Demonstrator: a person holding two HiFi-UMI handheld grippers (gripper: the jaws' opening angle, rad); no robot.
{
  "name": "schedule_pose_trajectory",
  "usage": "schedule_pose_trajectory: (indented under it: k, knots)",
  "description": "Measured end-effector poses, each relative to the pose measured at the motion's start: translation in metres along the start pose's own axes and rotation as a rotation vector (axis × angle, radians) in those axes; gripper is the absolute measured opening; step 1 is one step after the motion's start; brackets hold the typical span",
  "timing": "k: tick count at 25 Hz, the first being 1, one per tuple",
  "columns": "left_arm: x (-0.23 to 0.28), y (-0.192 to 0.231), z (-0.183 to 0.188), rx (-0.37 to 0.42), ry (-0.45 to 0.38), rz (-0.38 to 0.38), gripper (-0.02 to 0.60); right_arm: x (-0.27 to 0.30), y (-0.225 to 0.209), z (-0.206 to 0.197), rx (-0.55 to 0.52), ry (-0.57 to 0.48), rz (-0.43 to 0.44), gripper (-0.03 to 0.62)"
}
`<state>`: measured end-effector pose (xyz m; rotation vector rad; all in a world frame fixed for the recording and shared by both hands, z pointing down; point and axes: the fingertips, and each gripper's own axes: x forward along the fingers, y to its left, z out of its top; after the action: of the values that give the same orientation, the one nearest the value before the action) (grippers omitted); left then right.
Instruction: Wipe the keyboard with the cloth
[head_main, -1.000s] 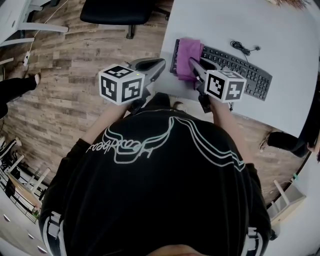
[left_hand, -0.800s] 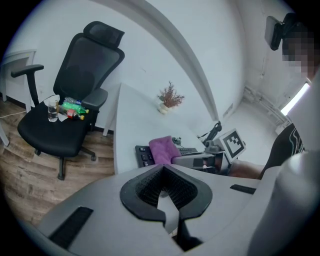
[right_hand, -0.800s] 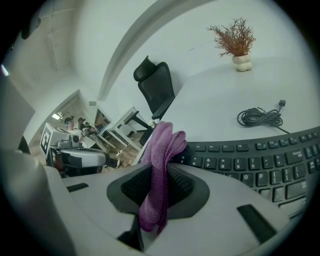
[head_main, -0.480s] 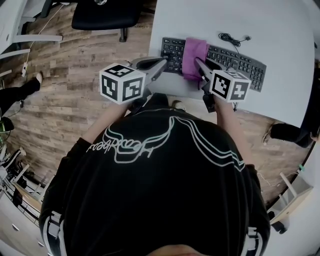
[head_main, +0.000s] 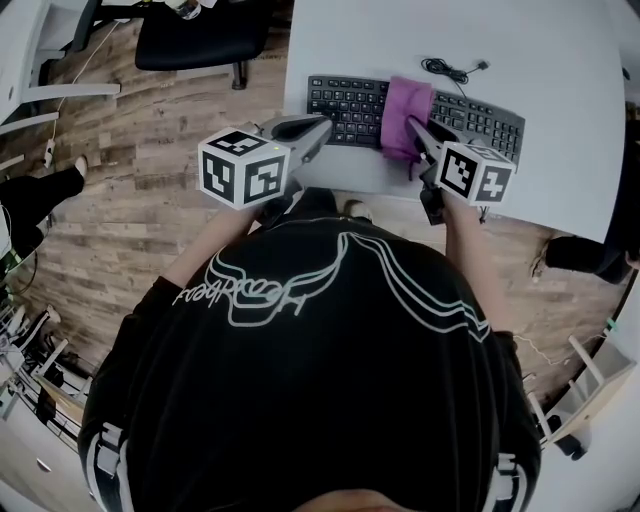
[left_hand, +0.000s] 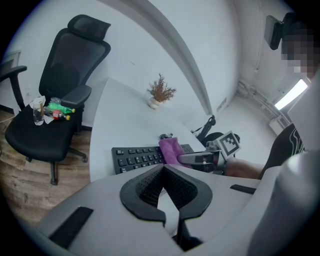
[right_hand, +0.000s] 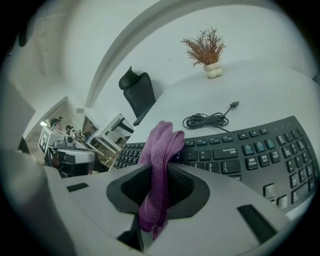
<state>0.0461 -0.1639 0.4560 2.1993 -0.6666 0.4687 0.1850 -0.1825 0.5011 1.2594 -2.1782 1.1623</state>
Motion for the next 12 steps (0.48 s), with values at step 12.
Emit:
schedule_pose_trajectory:
  k: [12]
  knots:
    - [0.001, -0.002, -0.004, 0.006, 0.010, -0.001, 0.003, -0.026, -0.042, -0.004, 0.020, -0.004, -0.084, 0.058]
